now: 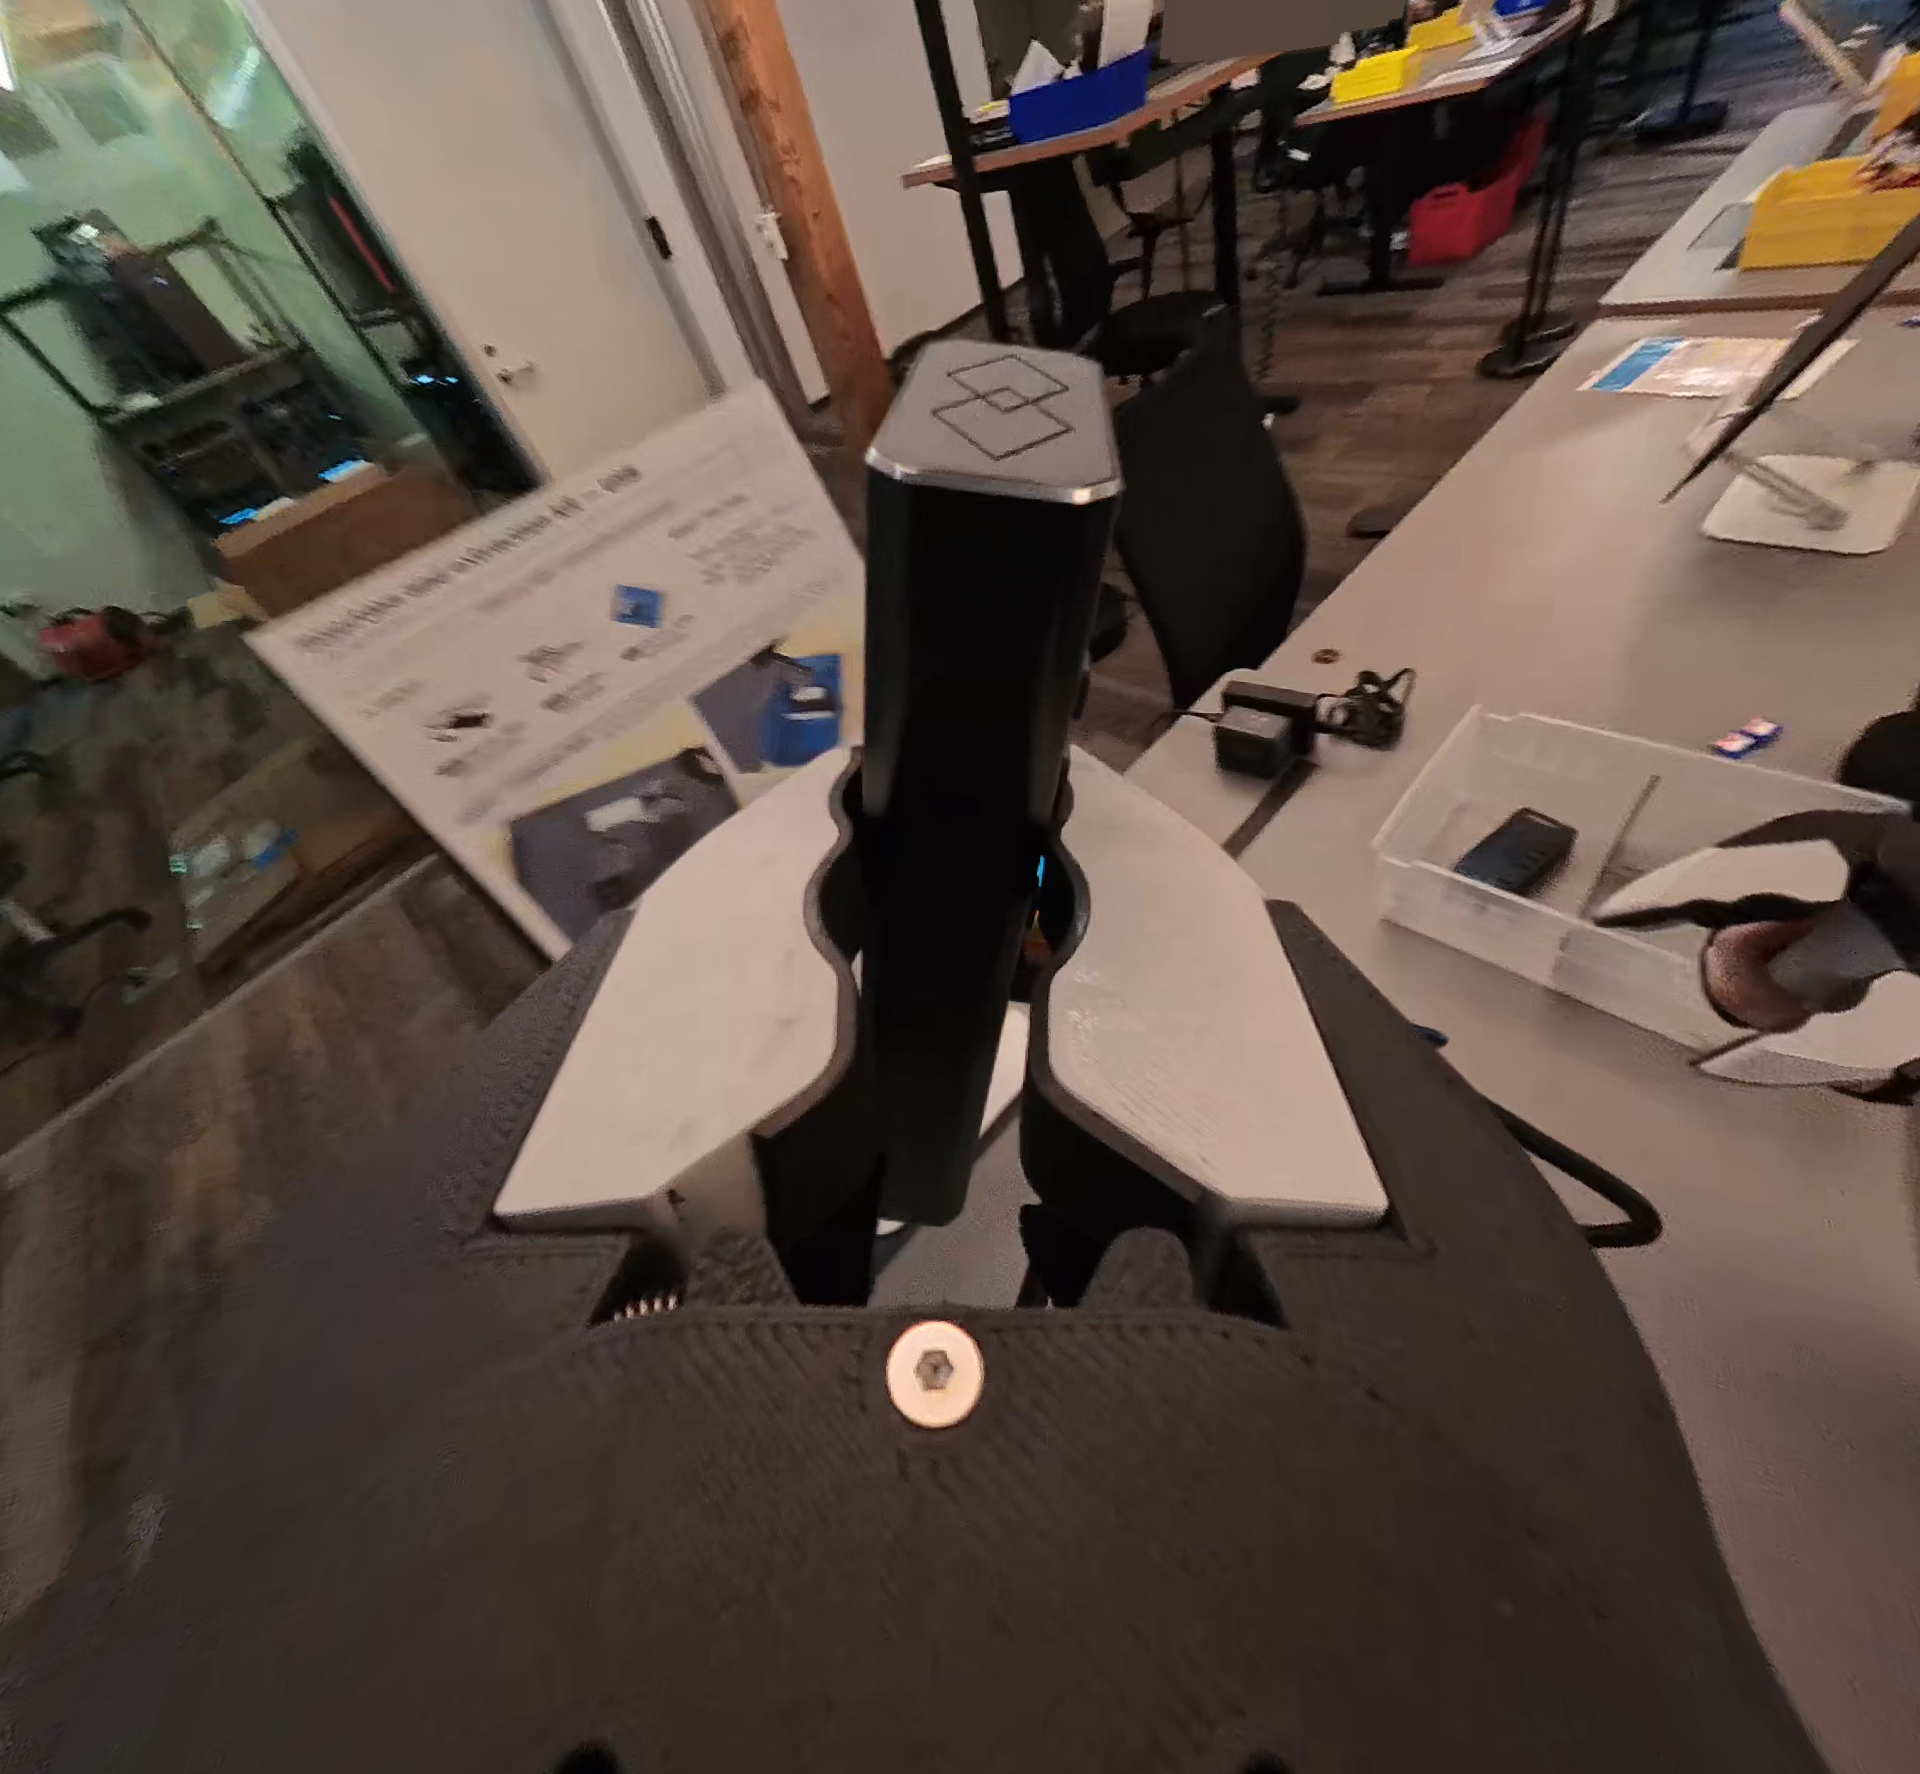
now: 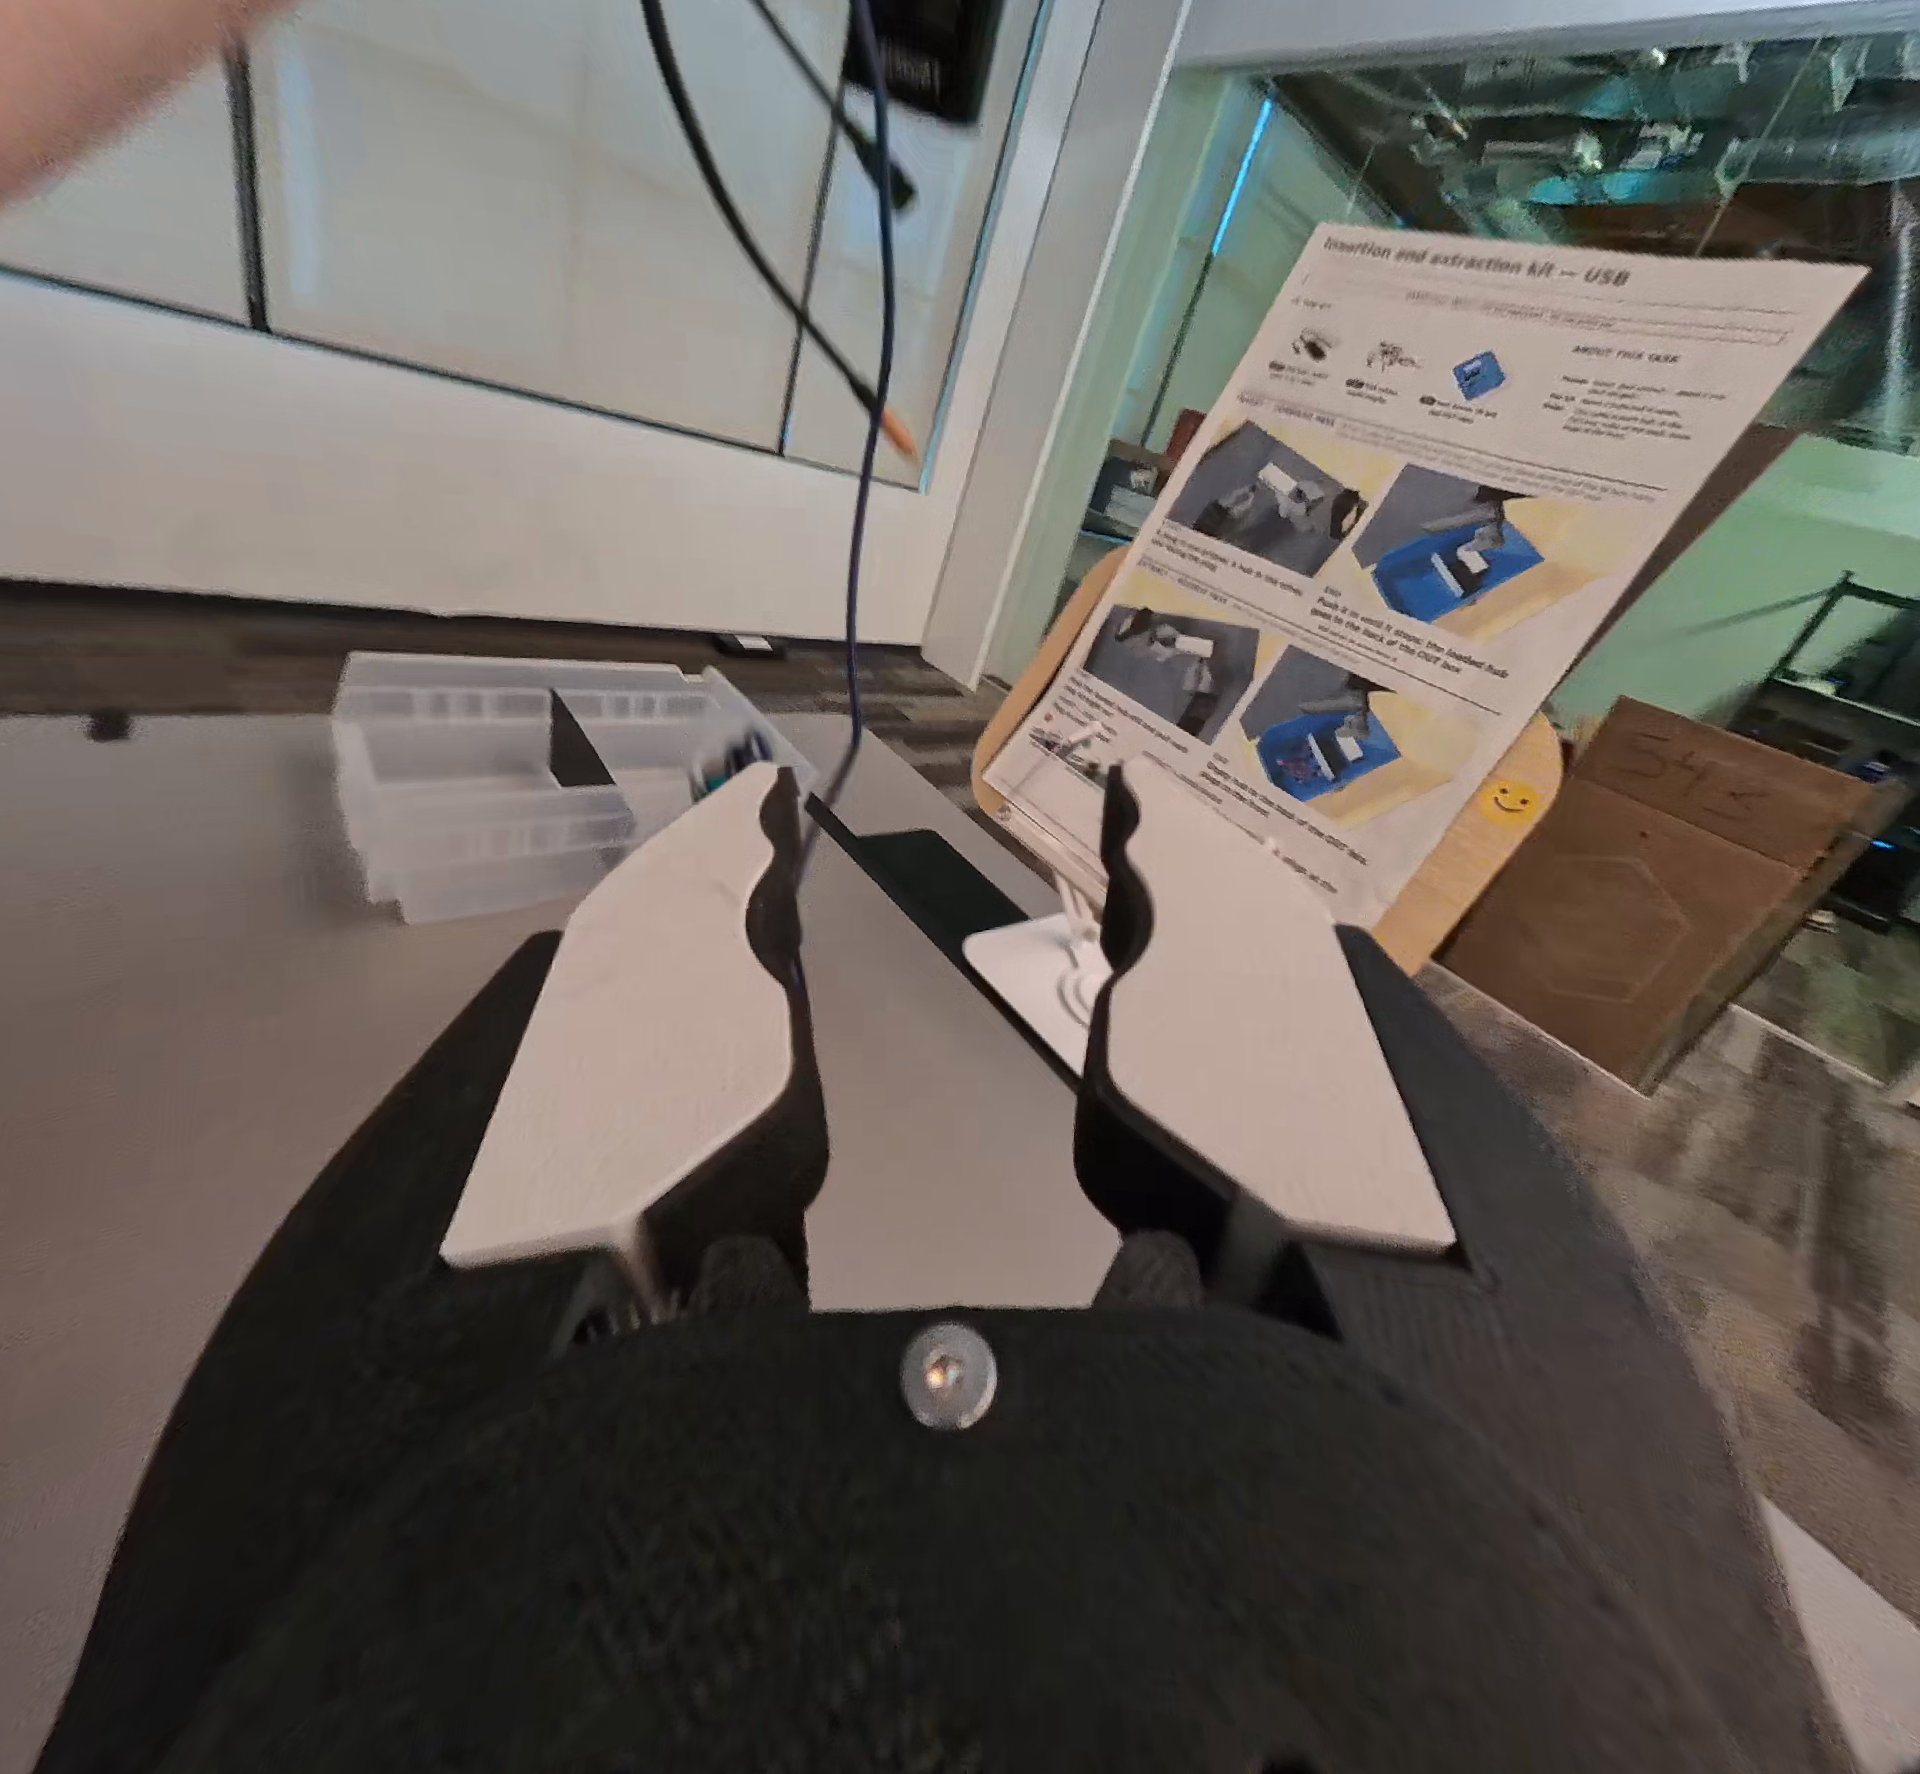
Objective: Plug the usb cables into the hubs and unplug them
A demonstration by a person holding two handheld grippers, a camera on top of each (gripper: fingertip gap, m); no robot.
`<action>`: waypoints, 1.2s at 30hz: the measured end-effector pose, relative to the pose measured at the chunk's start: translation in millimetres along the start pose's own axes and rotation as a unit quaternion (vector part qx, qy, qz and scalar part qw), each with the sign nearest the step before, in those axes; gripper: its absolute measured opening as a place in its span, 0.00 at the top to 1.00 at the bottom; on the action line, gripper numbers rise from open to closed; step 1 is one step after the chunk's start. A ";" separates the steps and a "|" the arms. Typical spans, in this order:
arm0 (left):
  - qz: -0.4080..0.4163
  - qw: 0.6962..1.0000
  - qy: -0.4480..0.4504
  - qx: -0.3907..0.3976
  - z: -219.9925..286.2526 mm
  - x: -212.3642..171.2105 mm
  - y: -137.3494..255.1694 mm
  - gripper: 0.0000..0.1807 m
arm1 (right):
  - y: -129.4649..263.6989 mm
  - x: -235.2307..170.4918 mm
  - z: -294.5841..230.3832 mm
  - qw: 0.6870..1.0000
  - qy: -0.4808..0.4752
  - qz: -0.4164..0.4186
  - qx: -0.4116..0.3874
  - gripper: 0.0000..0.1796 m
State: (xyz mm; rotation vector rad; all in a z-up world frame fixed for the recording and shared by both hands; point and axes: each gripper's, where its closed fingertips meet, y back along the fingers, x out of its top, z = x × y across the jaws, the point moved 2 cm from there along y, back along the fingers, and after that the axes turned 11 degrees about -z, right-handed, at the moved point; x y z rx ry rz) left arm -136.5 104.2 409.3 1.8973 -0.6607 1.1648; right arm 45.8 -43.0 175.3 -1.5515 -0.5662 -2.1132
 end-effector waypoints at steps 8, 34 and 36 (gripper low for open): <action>0.058 0.986 0.138 -0.070 86.1 -145.8 -117.7 0.85 | -7.0 11.8 2.1 0.987 -0.140 0.084 -0.004 0.74; 0.011 0.980 0.191 -0.057 160.5 -376.4 -220.4 0.84 | -113.6 -193.2 -32.9 0.982 -0.116 -0.134 -0.065 0.80; 0.009 0.983 0.177 -0.055 164.2 -375.6 -220.6 0.84 | -114.4 -194.4 -34.1 0.982 -0.120 -0.133 -0.060 0.80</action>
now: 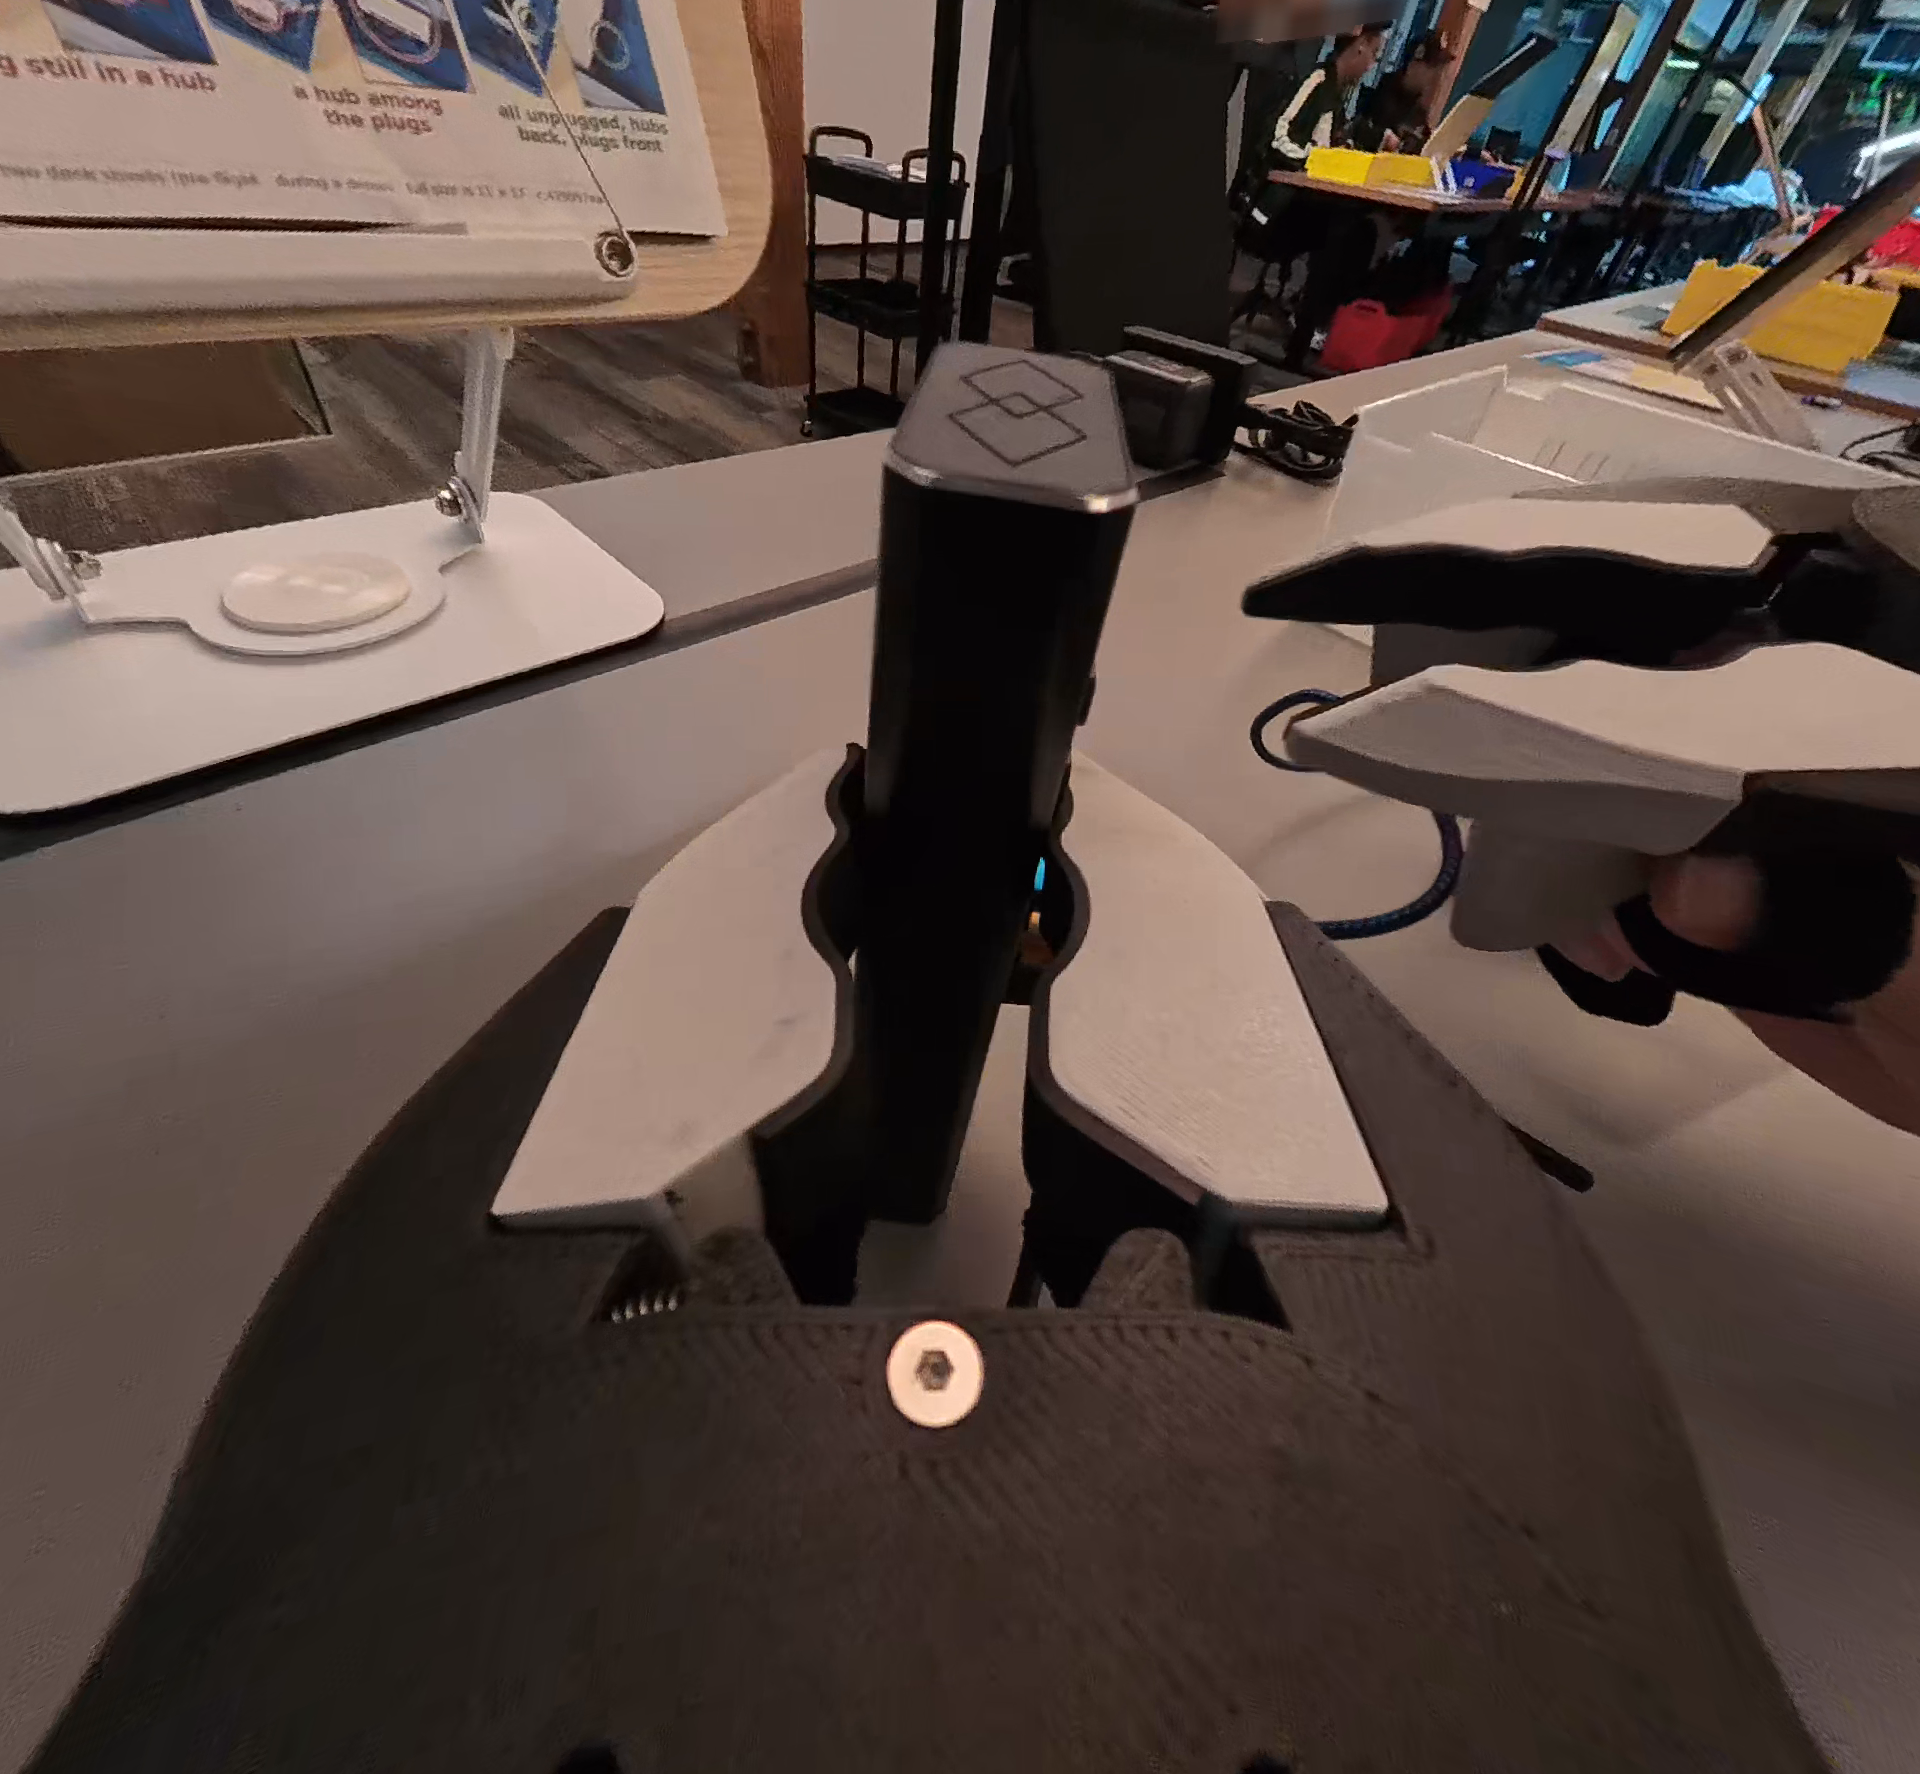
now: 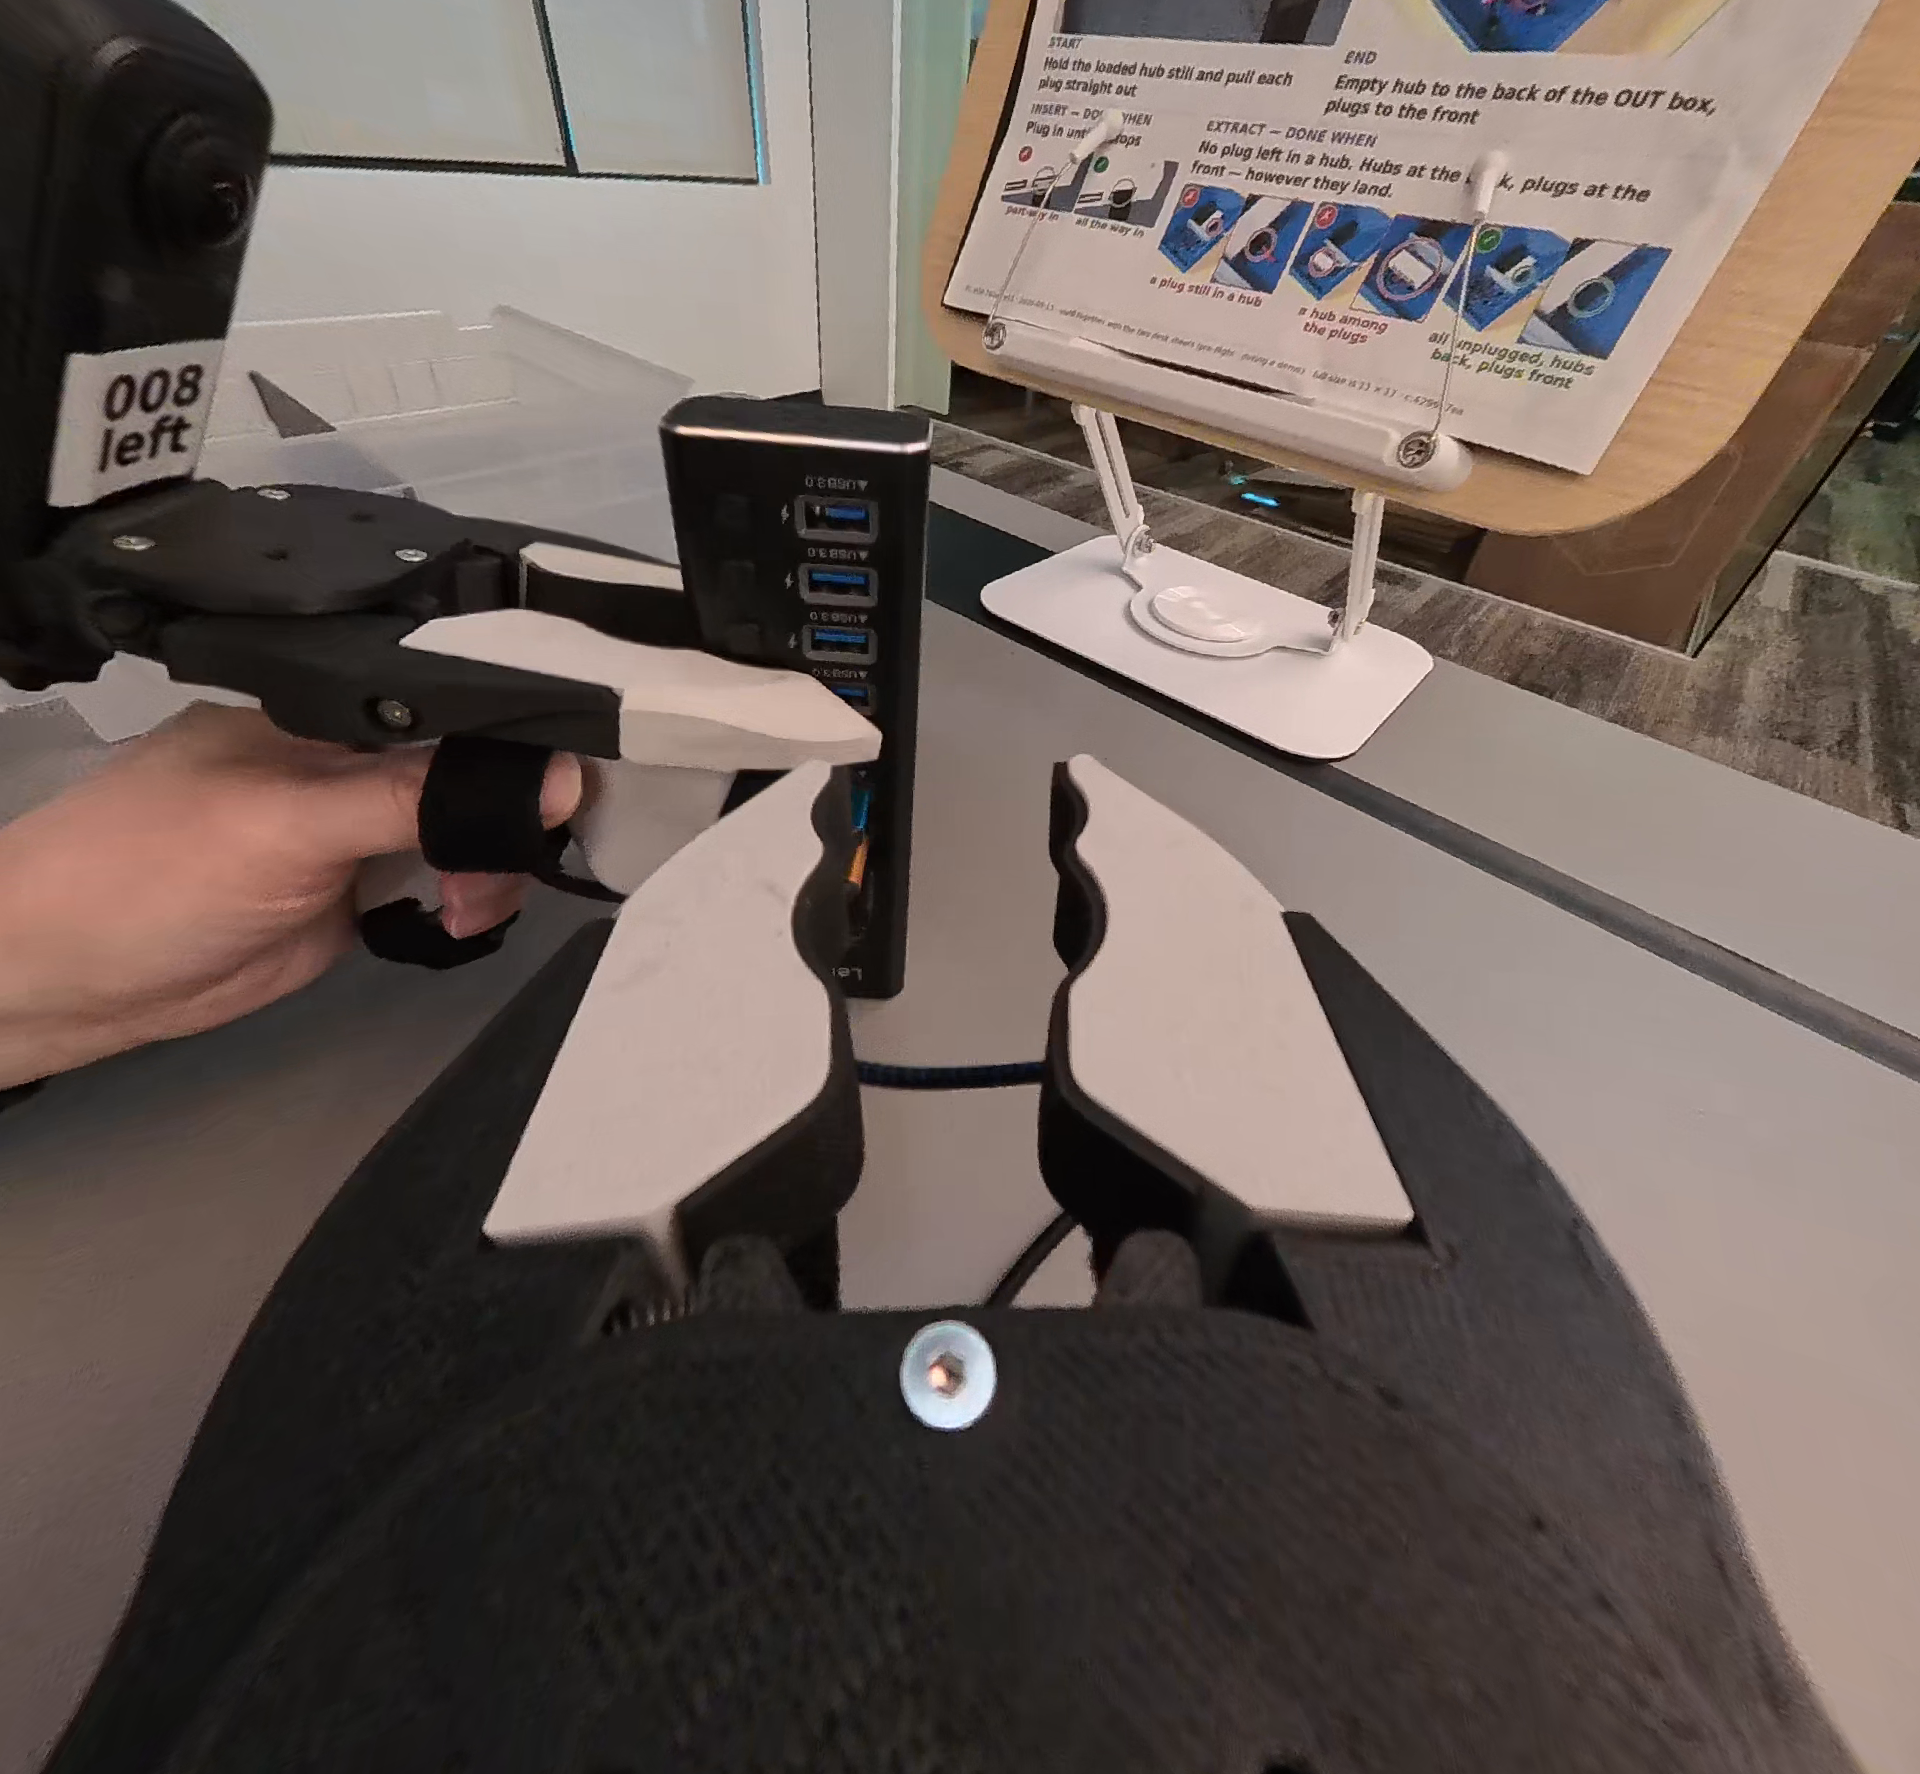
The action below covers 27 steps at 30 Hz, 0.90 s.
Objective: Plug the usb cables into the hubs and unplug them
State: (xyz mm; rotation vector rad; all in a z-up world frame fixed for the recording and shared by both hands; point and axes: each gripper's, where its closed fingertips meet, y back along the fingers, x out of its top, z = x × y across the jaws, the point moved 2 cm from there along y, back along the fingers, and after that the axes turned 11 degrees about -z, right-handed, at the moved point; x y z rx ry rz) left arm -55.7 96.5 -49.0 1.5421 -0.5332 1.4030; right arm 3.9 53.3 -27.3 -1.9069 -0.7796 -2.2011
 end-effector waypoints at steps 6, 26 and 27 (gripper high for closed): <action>0.011 0.998 0.028 -0.046 3.5 16.6 11.3 0.81 | -7.9 -11.0 -5.3 0.999 -0.001 -0.031 0.014 0.80; -0.031 0.998 -0.034 -0.036 5.9 28.0 5.5 0.84 | -40.4 -27.6 -22.3 0.992 -0.041 -0.107 -0.050 0.87; -0.032 0.998 -0.034 -0.036 5.8 28.0 5.4 0.84 | -41.0 -27.3 -23.4 0.993 -0.045 -0.102 -0.036 0.89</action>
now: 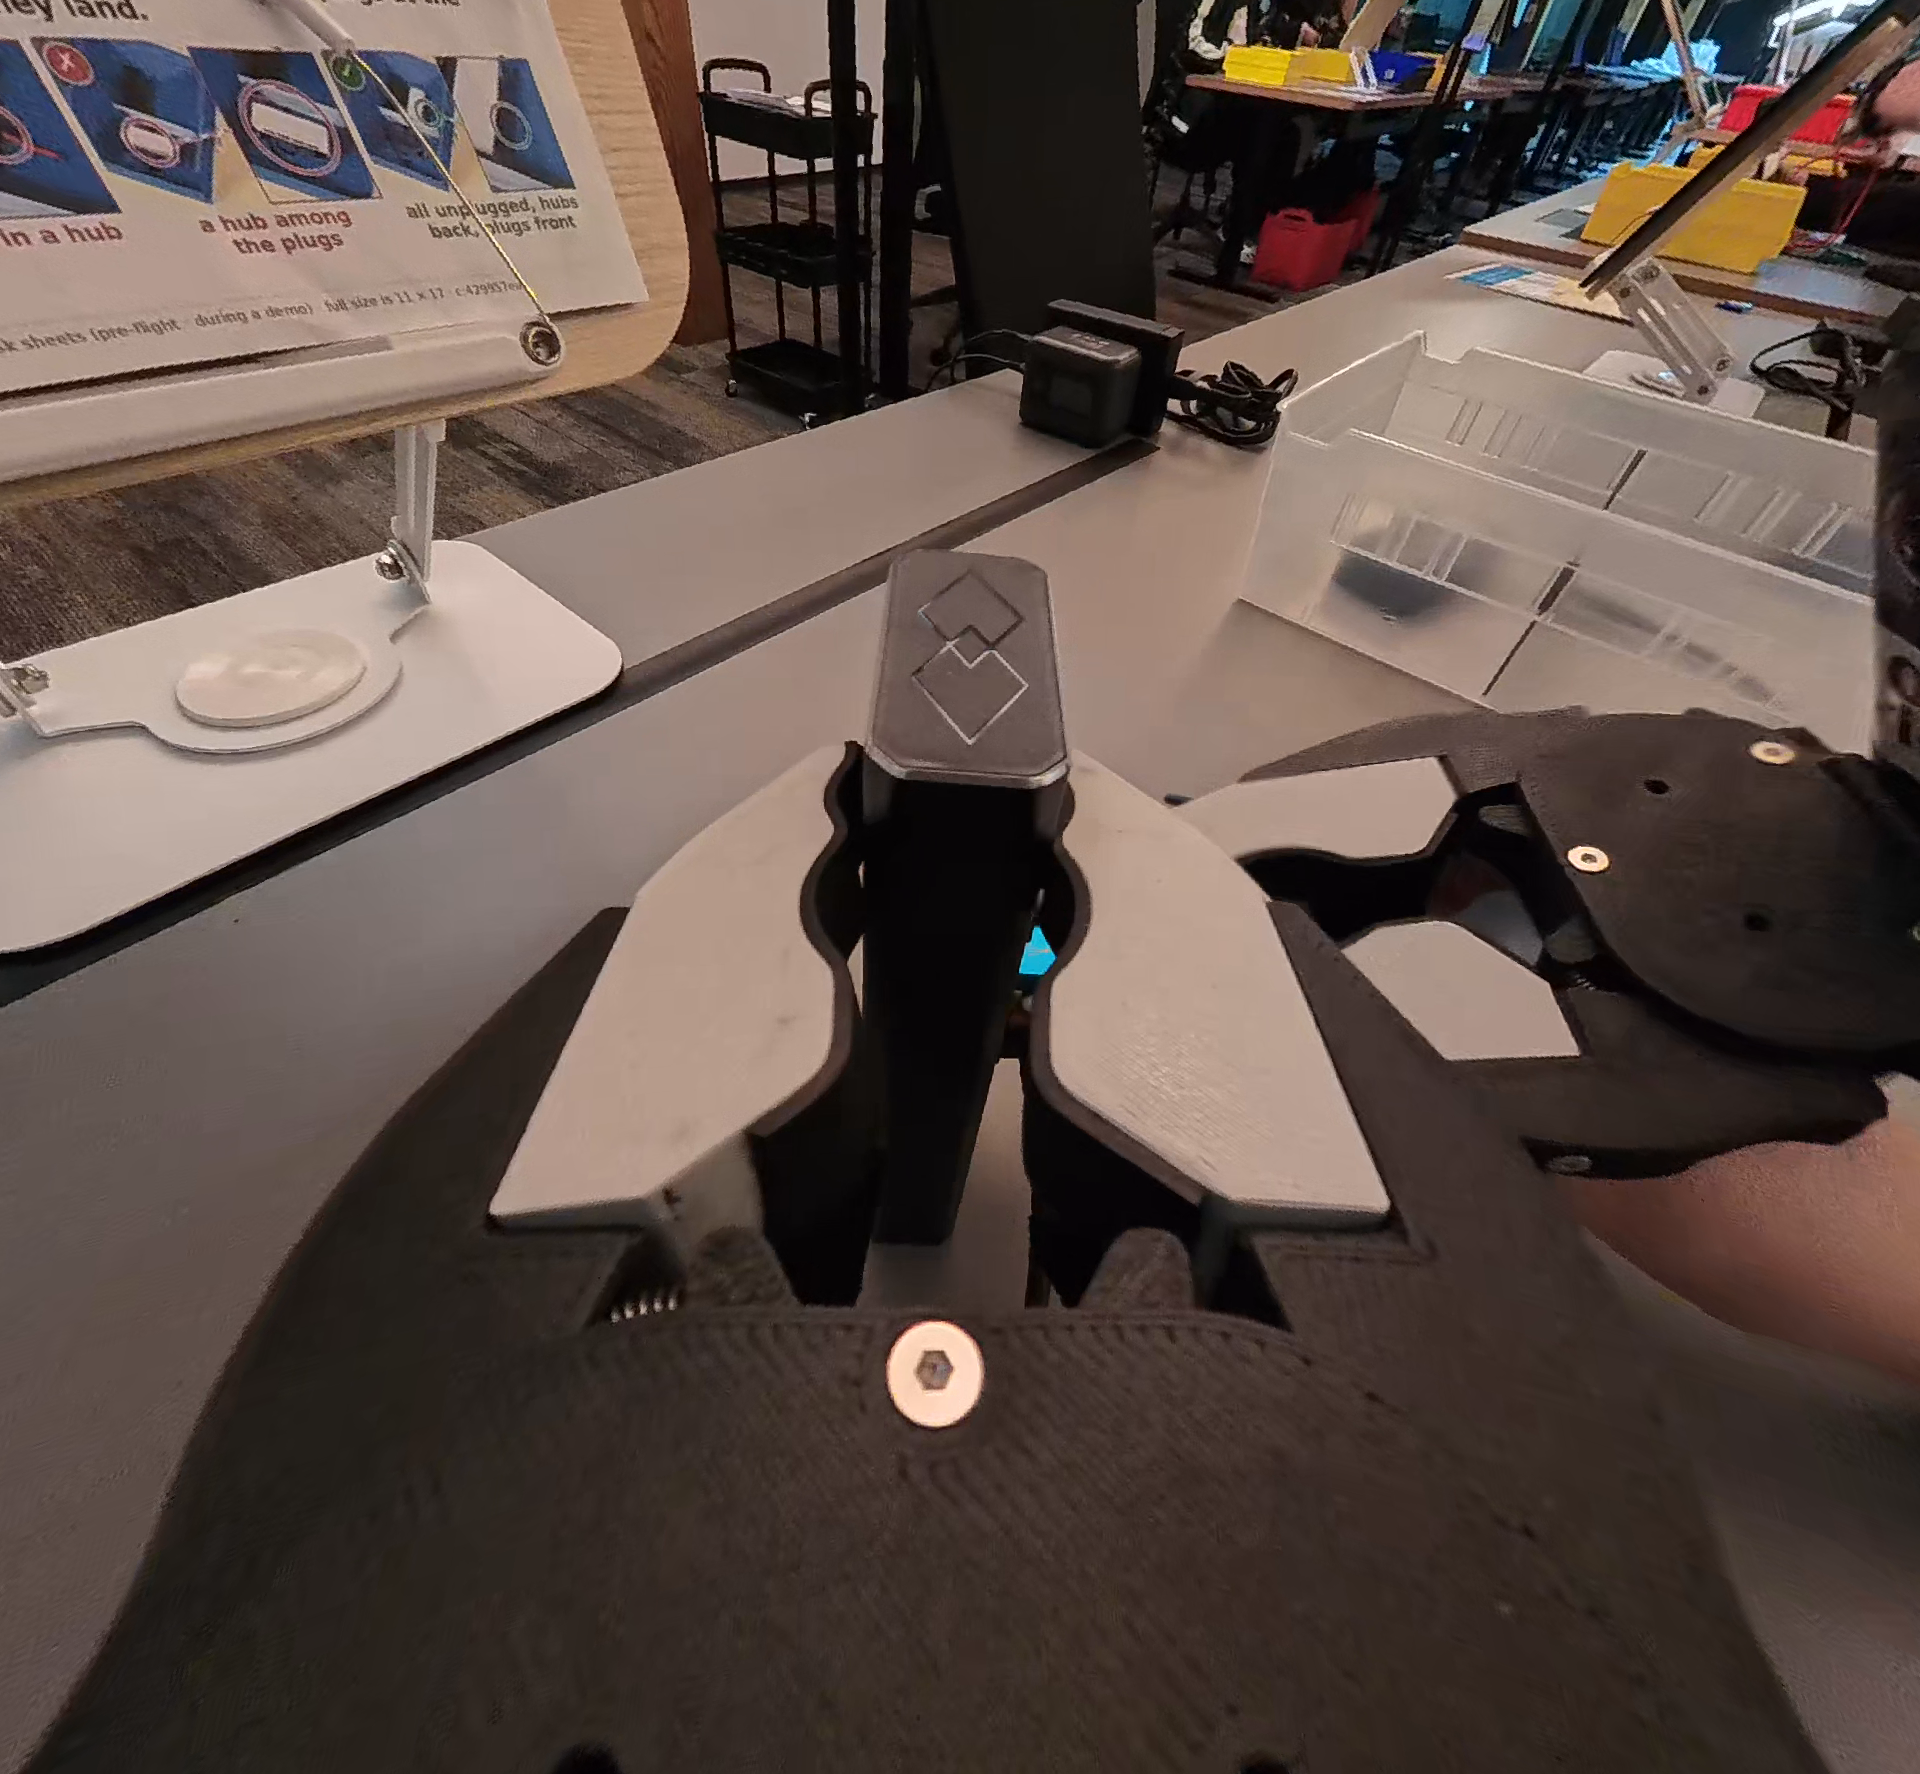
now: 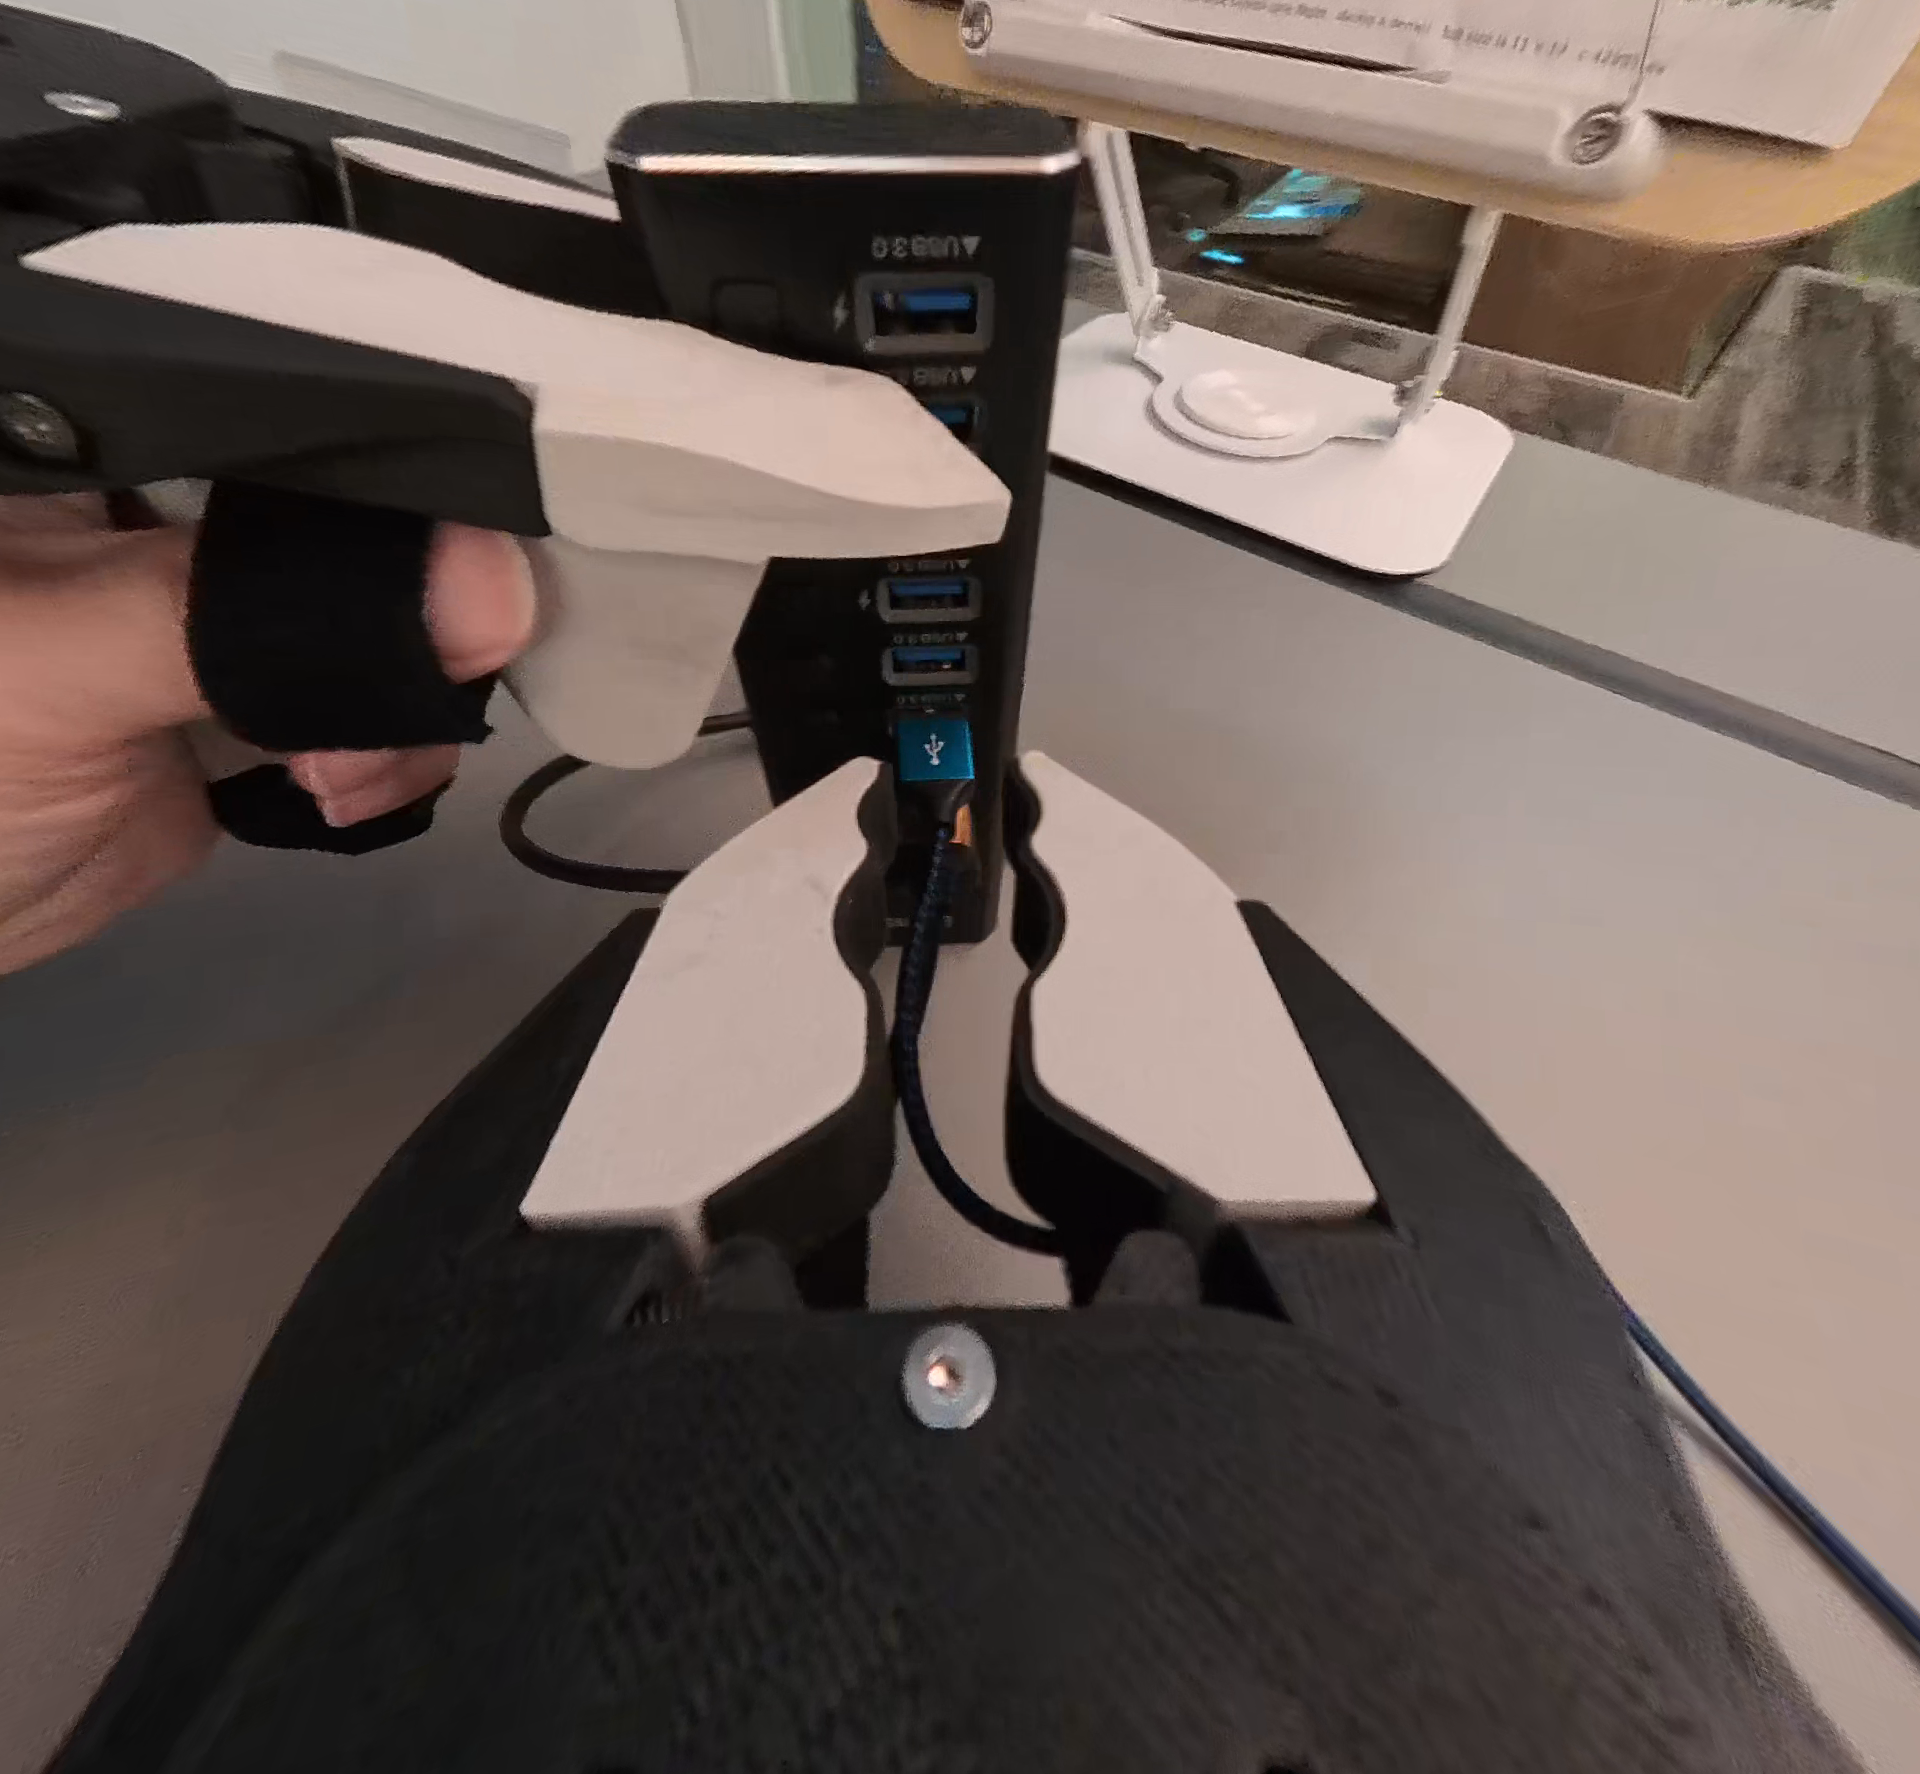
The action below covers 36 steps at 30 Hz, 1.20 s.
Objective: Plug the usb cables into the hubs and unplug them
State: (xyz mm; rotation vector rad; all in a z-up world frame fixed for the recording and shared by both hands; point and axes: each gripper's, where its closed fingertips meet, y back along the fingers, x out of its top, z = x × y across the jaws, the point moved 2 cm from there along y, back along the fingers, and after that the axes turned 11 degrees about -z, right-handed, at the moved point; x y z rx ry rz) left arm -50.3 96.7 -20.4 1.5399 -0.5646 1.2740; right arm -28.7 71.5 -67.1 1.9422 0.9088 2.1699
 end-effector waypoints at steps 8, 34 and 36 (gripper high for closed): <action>-0.001 0.999 -0.034 0.034 -1.1 -0.5 -0.2 0.84 | -0.6 -0.7 -2.0 1.000 0.017 0.013 0.010 0.92; 0.003 0.995 -0.093 0.036 12.2 -1.2 -3.2 0.84 | 11.7 -8.2 0.1 1.000 0.014 0.011 -0.013 0.92; 0.001 0.995 -0.096 0.034 13.4 -1.3 -3.5 0.84 | 13.2 -8.8 0.8 1.000 0.022 0.012 0.001 0.92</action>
